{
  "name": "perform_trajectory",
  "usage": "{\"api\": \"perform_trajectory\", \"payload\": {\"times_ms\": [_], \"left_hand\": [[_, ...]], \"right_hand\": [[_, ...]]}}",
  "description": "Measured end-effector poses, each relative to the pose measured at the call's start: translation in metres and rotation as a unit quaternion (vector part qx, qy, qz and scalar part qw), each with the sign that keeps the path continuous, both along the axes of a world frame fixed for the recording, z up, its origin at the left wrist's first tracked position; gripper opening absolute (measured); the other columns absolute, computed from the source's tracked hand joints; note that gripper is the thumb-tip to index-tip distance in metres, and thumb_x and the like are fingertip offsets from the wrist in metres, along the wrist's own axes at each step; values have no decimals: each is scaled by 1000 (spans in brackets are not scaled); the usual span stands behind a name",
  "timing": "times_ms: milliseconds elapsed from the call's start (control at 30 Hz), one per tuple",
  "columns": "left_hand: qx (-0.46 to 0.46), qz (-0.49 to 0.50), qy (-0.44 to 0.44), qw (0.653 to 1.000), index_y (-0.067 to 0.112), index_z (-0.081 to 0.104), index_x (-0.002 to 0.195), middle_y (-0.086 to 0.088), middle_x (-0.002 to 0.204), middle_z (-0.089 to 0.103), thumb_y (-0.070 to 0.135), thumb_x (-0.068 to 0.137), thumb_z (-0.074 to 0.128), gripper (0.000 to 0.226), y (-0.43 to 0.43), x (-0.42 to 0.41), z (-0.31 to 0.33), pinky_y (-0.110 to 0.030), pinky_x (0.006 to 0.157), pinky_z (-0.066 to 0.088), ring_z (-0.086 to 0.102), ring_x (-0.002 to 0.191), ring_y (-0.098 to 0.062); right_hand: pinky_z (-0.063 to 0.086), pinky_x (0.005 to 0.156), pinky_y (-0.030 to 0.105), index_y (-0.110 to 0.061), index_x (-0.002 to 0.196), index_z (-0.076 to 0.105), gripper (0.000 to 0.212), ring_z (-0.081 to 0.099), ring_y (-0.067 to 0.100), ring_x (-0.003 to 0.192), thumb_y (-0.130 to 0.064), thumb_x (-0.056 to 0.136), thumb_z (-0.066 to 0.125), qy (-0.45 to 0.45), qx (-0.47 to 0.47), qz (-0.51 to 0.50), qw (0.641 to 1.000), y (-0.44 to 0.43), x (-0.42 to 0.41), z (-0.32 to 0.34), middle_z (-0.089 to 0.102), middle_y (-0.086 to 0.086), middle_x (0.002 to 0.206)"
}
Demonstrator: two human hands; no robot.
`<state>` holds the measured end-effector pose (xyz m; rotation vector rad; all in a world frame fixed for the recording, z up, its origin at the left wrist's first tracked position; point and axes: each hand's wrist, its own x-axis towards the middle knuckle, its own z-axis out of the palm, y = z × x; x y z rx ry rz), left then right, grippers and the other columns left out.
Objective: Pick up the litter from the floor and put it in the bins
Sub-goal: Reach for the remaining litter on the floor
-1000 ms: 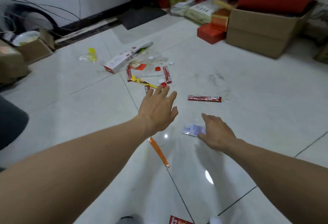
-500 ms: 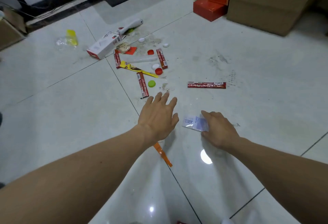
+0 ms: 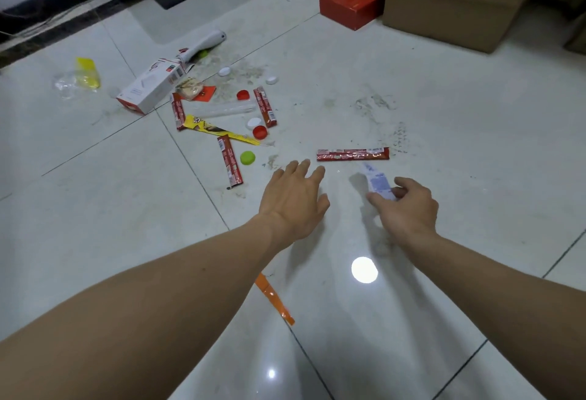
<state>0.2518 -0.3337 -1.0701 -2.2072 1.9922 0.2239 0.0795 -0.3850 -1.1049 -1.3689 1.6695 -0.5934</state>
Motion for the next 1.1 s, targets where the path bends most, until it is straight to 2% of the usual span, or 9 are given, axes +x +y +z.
{"api": "perform_trajectory", "payload": {"times_ms": [233,367,433,500,633,767,900,1000,1100], "left_hand": [[-19,18,89,996,18,38,145,-11,147,40,24,98,43,48,-53,1,-21,-40,106,34,35,134,-30],[-39,44,142,988,17,50,136,-11,131,56,14,94,48,42,-81,7,-37,-43,102,41,48,124,-33],[-28,67,177,982,17,49,139,-9,135,55,13,95,49,44,-92,7,-44,-39,107,38,48,127,-30],[-26,88,194,977,19,49,139,-10,135,56,13,95,51,45,-98,7,-50,-37,106,38,49,125,-30],[-57,81,168,981,19,59,127,-14,115,58,7,91,56,38,-101,7,-58,-42,90,48,54,107,-32],[-52,103,205,972,17,59,126,-14,110,59,1,89,56,41,-99,5,-60,-31,81,44,56,102,-30],[-46,108,254,960,23,55,130,-11,104,63,-2,86,53,50,-90,-2,-55,-25,76,40,57,93,-26],[-51,124,305,943,25,54,134,-2,103,58,-5,87,51,55,-78,-10,-45,-22,79,40,54,89,-20],[-49,158,356,920,25,57,130,-1,102,54,-7,87,50,55,-68,-22,-34,-23,77,43,55,88,-20]], "right_hand": [[40,91,22,-16,138,48,66,57,16,111,-29,79,76,-58,24,-66,996,-25,1,5,61,1,124],[44,98,27,-17,138,49,67,57,16,112,-30,78,76,-66,33,-76,994,-30,1,3,61,-1,123],[44,99,28,-17,137,48,66,57,15,111,-29,79,76,-73,40,-88,993,-32,-1,2,62,-1,122],[43,93,24,-17,138,48,66,58,13,105,-28,79,76,-81,47,-94,991,-34,-3,1,62,-2,120],[42,88,23,-17,138,47,67,57,12,99,-29,79,77,-85,52,-95,990,-35,-4,-1,63,-3,118],[41,85,23,-17,139,47,68,58,12,99,-28,79,77,-91,58,-94,990,-33,-4,0,64,-3,116],[39,82,23,-18,138,47,67,58,13,103,-28,79,76,-95,62,-88,990,-29,-7,3,63,-3,116],[44,88,27,-18,138,47,67,57,15,109,-29,79,76,-93,62,-82,990,-25,-12,6,63,-2,116],[46,96,30,-17,138,47,67,58,17,110,-28,78,77,-94,56,-87,990,-20,-20,14,63,-1,115]]}}
